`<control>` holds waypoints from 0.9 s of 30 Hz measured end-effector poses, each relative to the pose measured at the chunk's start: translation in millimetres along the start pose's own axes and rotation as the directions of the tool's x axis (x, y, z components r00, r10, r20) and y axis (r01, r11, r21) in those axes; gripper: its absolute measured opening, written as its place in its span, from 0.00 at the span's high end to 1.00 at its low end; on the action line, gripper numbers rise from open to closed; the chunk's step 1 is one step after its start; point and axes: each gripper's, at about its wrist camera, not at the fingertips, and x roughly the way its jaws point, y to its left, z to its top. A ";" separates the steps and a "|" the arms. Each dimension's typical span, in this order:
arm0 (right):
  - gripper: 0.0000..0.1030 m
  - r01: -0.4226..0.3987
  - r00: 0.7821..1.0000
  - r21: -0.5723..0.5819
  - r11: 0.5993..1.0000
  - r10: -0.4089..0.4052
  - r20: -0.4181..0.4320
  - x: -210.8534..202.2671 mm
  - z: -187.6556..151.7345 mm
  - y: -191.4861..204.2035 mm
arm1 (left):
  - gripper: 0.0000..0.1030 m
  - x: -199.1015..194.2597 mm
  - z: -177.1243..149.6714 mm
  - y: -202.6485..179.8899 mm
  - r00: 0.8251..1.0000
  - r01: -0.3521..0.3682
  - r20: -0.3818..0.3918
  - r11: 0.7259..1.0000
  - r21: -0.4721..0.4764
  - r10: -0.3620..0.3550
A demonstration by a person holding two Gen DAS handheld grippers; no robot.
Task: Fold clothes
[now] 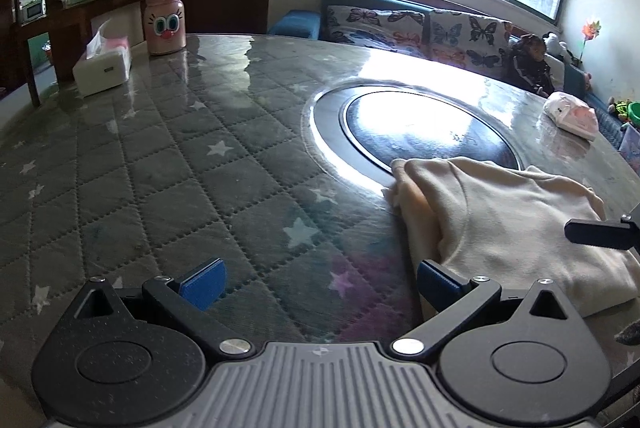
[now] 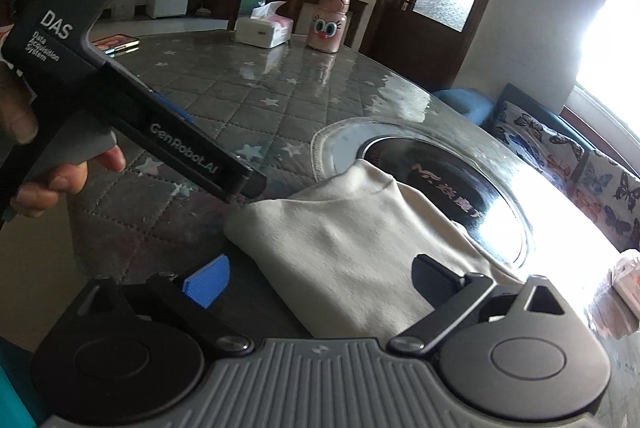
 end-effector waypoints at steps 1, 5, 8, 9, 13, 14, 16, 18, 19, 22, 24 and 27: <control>0.05 -0.004 1.000 -0.002 1.000 0.004 -0.001 0.5 1.0 0.8 | 0.00 0.4 0.4 0.2 1.000 -0.007 0.001 1.000 -0.003 0.007; 0.08 -0.019 1.000 -0.015 1.000 0.019 -0.001 1.8 3.9 4.8 | 0.00 3.4 2.0 3.5 1.000 -0.013 -0.017 1.000 -0.025 0.013; 0.11 -0.028 1.000 -0.024 0.999 0.028 -0.002 3.1 5.8 7.7 | 0.00 4.4 1.6 4.8 1.000 -0.015 -0.022 0.999 -0.030 0.015; 0.13 -0.032 0.999 -0.028 0.999 0.032 -0.004 3.7 6.3 8.6 | 0.00 4.8 1.2 4.9 1.000 -0.015 -0.022 0.999 -0.030 0.015; 0.23 -0.045 0.999 -0.033 0.998 0.045 -0.011 6.9 8.3 12.4 | 0.00 5.4 3.6 9.1 1.000 -0.010 -0.012 0.999 -0.044 0.009; 0.24 -0.045 0.999 -0.034 0.998 0.045 -0.012 7.4 8.6 12.9 | 0.00 5.3 4.6 10.2 1.000 -0.009 -0.009 0.999 -0.049 0.008; 0.33 -0.044 0.999 -0.042 0.998 0.043 -0.017 9.7 9.8 14.8 | 0.00 5.3 6.6 12.4 1.000 -0.005 -0.005 0.998 -0.058 0.005; 0.36 -0.049 0.999 -0.050 0.998 0.048 -0.018 10.8 10.8 16.2 | 0.00 5.5 8.8 14.3 1.000 0.000 -0.003 0.998 -0.068 0.000; 0.38 -0.049 0.999 -0.057 0.997 0.048 -0.017 11.3 11.2 17.2 | 0.00 5.8 9.8 14.9 1.000 0.003 -0.006 0.997 -0.072 -0.004; 0.42 -0.051 0.999 -0.078 0.996 0.050 -0.014 14.0 13.2 20.2 | 0.00 6.6 11.7 15.6 1.000 0.013 -0.011 0.996 -0.086 -0.014; 0.44 -0.047 0.999 -0.095 0.994 0.046 -0.011 14.3 13.7 22.7 | 0.00 6.9 12.7 16.0 1.000 0.021 -0.015 0.995 -0.100 -0.022; 0.46 -0.045 0.999 -0.138 0.989 0.045 -0.008 15.2 14.4 28.1 | 0.00 8.4 14.6 18.8 0.998 0.046 -0.027 0.990 -0.130 -0.050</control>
